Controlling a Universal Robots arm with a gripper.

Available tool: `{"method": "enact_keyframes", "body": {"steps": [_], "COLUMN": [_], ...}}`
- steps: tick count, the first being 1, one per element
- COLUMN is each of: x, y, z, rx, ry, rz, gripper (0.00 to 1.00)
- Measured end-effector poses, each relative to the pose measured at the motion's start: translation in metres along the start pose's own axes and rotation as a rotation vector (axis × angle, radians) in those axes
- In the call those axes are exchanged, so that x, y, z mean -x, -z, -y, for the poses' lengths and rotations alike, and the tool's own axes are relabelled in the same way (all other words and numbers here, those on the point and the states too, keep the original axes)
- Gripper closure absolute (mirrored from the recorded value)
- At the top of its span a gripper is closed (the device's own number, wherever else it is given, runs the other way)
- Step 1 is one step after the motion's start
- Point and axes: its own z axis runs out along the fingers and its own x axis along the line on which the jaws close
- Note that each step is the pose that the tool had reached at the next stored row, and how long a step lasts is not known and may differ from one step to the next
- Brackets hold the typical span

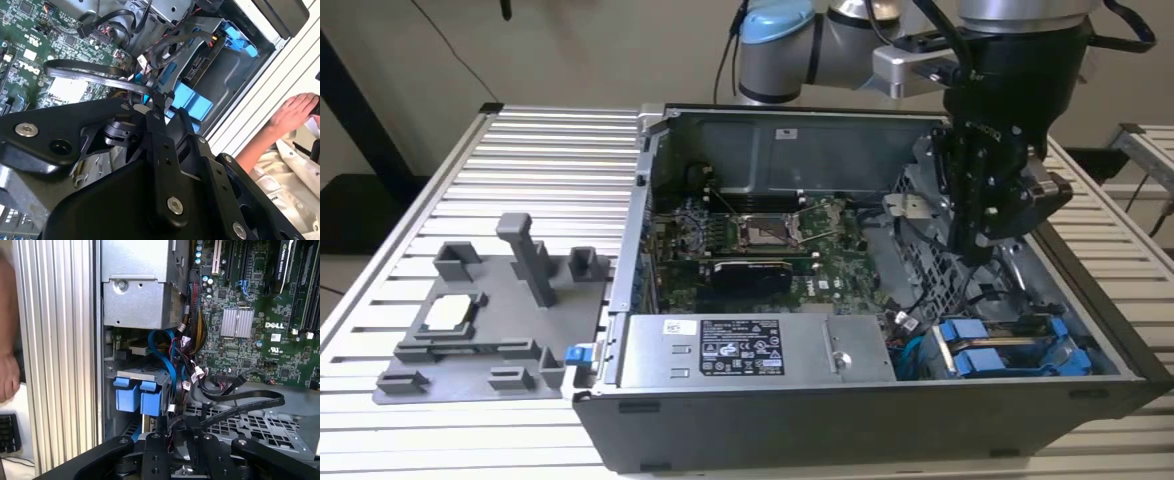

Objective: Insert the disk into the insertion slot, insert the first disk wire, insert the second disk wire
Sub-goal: 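Insert the second disk wire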

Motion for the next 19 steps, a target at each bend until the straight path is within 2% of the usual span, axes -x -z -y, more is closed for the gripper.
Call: {"method": "enact_keyframes", "body": {"steps": [5, 8, 10, 11, 12, 13, 19], "x": [0.0005, 0.0008, 0.0008, 0.0008, 0.0007, 0.0006, -0.0001], "y": [-0.0006, -0.0013, -0.0017, -0.0018, -0.0019, -0.0021, -0.0022], "z": [-0.0031, -0.0045, -0.0047, -0.0047, -0.0047, -0.0048, -0.0048], "rx": [-0.0144, -0.019, -0.0197, -0.0196, -0.0196, -0.0196, -0.0194], "ry": [-0.003, -0.007, -0.009, -0.01, -0.01, -0.01, -0.01], "rz": [-0.002, -0.0032, -0.0036, -0.0037, -0.0036, -0.0034, -0.0037], "gripper": [0.7, 0.7, 0.72, 0.78, 0.78, 0.84, 0.84]}}
